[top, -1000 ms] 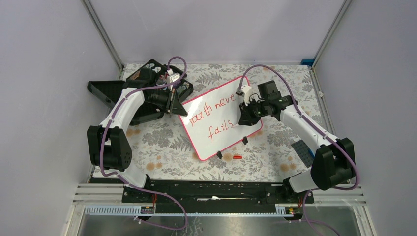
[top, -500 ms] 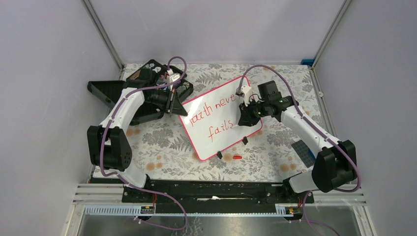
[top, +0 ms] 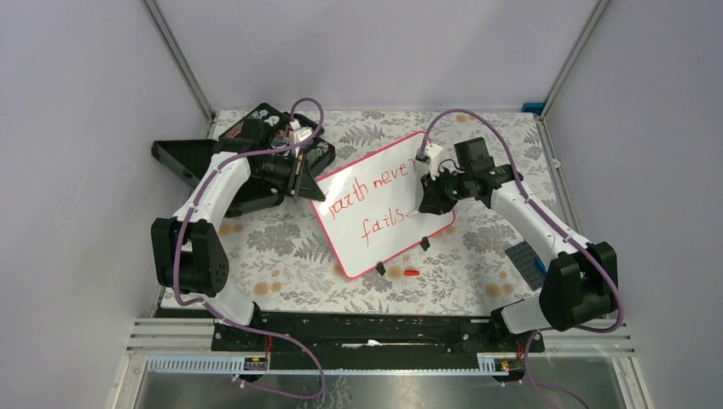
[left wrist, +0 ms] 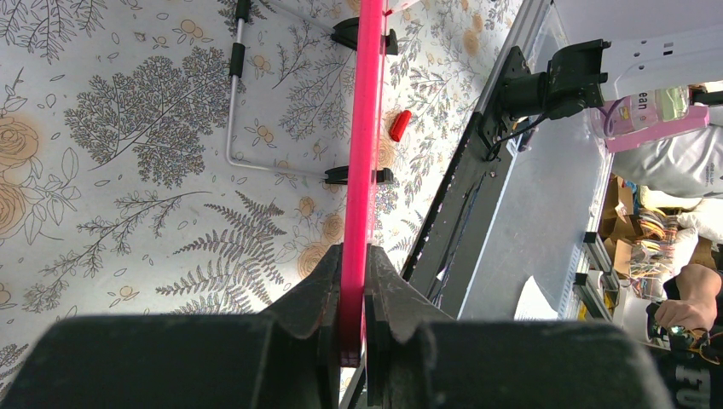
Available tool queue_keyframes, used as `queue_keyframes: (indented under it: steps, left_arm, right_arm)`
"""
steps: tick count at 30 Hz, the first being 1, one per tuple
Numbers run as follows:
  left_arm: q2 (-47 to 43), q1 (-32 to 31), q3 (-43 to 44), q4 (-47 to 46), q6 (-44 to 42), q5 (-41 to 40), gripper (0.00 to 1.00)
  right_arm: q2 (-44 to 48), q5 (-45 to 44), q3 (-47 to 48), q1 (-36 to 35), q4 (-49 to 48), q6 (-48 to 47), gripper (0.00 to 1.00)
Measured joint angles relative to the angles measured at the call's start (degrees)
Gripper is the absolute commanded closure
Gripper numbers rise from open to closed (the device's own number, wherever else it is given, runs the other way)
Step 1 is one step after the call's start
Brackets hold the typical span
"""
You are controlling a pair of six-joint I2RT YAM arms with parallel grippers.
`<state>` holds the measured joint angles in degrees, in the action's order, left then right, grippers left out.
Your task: Write a sentence on the whiteboard
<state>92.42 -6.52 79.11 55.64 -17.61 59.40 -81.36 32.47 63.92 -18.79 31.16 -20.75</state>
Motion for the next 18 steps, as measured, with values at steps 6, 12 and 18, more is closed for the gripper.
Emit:
queue_keyframes:
  steps: [6,12,18]
  left_arm:
    - [0.0,0.0,0.0,0.0,0.0,0.0,1.0]
    - [0.0,0.0,0.0,0.0,0.02,0.0,1.0]
    - [0.0,0.0,0.0,0.0,0.02,-0.02,0.7]
  right_arm:
    - [-1.31,-0.44,0.09,0.0,0.0,0.02,1.0]
    - [-1.27,-0.55,0.09,0.0,0.07,0.0,1.0]
    - [-0.33,0.81,1.33,0.0,0.79,0.2,1.0]
